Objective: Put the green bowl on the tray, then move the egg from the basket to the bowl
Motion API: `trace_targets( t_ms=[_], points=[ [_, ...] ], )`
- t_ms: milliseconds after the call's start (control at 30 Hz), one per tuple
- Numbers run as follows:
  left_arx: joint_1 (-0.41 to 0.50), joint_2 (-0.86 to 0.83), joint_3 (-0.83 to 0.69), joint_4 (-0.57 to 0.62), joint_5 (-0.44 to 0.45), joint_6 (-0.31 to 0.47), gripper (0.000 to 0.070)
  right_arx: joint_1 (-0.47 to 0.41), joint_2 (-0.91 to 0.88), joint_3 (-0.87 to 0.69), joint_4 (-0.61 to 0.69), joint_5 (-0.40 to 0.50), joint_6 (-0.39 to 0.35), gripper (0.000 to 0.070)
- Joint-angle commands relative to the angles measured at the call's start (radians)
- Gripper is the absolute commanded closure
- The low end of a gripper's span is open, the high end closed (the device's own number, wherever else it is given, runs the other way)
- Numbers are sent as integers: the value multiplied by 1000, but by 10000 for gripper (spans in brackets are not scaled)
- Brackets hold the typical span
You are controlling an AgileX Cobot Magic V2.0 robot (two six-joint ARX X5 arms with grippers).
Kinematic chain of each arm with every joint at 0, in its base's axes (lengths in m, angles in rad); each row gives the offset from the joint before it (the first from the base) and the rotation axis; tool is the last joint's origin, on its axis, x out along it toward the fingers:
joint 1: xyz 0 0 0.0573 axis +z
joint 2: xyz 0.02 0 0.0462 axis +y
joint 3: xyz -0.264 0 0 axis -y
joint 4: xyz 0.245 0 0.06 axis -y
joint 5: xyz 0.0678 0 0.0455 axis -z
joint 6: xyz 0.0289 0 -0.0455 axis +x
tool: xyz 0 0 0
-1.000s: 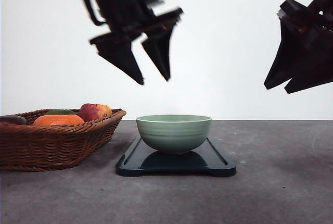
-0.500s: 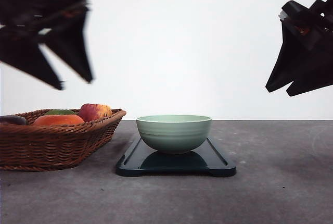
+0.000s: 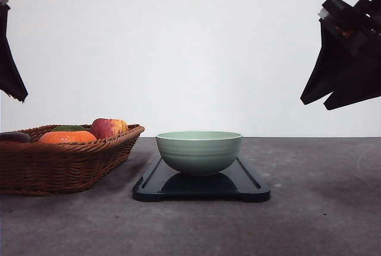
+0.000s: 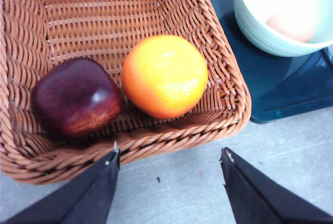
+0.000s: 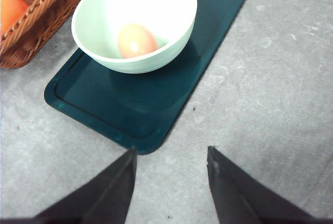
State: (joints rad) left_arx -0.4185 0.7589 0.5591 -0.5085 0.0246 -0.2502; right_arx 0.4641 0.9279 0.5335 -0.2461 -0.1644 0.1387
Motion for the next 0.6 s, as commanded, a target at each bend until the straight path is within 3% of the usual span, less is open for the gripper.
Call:
trace_targets(
  t_ms=[0,33,67,100,567],
  points=[
    [-4,4,6,4,-2,-17,349,5,5,3,6,-3,7,452],
    [-5,5,6,1,-2,-17,433,5,5,3,6,-3,8,507],
    [-4,5,6,3,-2,-17,657,5,5,3,8,2,8,669],
    [-4,5,6,8,-2,-18,686,5,5,3,15,4,10,687],
    [-4,5,7,8,-2,-20,700,5,5,3,36,-19,11,684]
  ],
)
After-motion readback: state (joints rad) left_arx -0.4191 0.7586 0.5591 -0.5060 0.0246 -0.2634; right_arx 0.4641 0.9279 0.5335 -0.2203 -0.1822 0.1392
